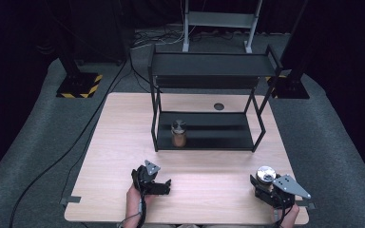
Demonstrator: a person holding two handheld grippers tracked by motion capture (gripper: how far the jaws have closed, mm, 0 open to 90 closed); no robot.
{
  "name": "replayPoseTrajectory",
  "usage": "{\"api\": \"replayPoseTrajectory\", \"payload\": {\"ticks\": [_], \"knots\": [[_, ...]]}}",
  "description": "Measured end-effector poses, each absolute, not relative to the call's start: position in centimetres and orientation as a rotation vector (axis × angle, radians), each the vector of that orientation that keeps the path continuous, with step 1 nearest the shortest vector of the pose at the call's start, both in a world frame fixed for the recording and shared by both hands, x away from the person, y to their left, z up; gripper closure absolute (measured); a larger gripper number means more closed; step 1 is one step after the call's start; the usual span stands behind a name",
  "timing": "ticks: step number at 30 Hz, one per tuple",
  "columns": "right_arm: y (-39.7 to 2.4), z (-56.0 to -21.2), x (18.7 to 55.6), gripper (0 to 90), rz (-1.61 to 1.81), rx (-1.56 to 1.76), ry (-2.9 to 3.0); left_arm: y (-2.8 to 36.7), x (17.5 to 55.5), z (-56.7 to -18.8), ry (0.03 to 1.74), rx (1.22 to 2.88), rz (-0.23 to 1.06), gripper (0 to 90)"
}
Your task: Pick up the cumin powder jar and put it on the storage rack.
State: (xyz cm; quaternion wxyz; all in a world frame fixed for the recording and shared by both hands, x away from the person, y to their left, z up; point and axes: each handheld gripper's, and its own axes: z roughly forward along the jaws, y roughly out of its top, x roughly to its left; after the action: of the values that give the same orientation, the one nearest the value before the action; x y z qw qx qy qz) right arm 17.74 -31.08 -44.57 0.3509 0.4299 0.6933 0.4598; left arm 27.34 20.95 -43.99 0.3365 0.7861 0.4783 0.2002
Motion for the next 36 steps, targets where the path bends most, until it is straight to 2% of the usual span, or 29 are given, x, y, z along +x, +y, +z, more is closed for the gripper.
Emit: {"api": "replayPoseTrajectory", "payload": {"ticks": [36], "knots": [[-30.0,-42.9,21.3,30.7,1.176,1.062,1.861,21.0,27.3,-44.0,1.246,2.049,0.523,0.0]]}}
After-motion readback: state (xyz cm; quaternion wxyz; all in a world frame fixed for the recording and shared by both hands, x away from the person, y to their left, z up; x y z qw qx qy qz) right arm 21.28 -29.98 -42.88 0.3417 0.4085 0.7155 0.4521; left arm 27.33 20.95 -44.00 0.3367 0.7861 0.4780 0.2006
